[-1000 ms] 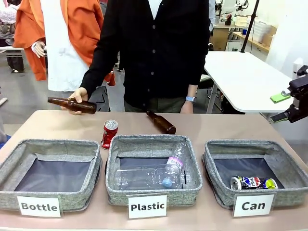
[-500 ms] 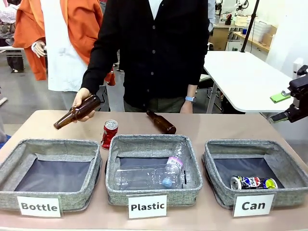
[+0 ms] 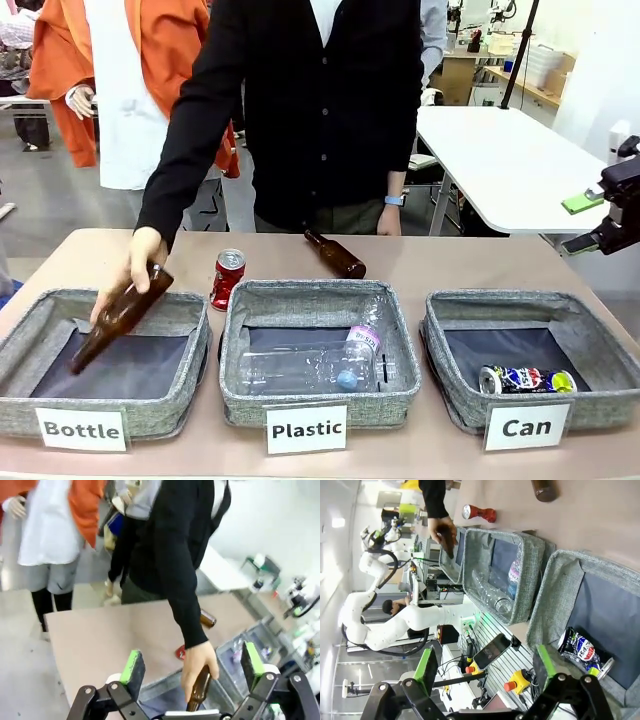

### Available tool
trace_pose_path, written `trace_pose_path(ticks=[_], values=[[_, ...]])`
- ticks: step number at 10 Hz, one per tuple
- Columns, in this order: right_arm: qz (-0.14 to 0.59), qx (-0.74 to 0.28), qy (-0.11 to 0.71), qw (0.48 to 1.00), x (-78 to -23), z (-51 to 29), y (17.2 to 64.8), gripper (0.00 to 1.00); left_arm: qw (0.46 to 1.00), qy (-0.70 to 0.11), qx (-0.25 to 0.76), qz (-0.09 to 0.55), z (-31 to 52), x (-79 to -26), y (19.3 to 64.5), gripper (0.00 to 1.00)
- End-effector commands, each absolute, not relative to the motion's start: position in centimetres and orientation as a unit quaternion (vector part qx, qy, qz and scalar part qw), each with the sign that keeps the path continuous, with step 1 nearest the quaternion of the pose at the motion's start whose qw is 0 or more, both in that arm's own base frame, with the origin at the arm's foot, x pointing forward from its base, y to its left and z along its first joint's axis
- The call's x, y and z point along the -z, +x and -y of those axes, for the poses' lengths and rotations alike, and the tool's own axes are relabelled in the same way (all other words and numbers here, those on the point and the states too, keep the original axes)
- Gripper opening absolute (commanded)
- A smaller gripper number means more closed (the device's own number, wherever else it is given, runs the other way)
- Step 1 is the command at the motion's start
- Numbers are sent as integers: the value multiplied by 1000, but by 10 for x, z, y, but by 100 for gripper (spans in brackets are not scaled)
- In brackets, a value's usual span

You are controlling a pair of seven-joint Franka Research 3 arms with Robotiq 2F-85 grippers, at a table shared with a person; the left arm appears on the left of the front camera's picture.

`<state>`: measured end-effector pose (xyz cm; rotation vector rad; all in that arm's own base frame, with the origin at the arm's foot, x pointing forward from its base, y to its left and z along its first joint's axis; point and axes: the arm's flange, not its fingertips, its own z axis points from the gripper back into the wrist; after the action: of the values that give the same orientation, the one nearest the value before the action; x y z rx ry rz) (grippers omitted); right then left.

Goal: Sort the can waste into the basket.
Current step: Pick up the can waste from the table and place it in the right Fabric basket.

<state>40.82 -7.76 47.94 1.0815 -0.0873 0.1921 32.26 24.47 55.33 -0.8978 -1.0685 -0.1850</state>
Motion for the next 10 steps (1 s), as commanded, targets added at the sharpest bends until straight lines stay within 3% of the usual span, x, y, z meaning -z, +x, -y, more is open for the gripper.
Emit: trace_pose_path(ticks=[1,4,6,10], values=[[45,-103,513,851,-482,80,408,100,729,-434,51,527,-287,-545,278,100],[45,-103,513,851,-482,80,408,100,718,-434,52,542,-286,-542,281,100],[45,-103,513,851,-482,80,408,100,741,-399,46,538,-269,-550,296,100],[45,-103,513,851,-482,80,408,100,788,-371,135,473,-184,-540,367,100]])
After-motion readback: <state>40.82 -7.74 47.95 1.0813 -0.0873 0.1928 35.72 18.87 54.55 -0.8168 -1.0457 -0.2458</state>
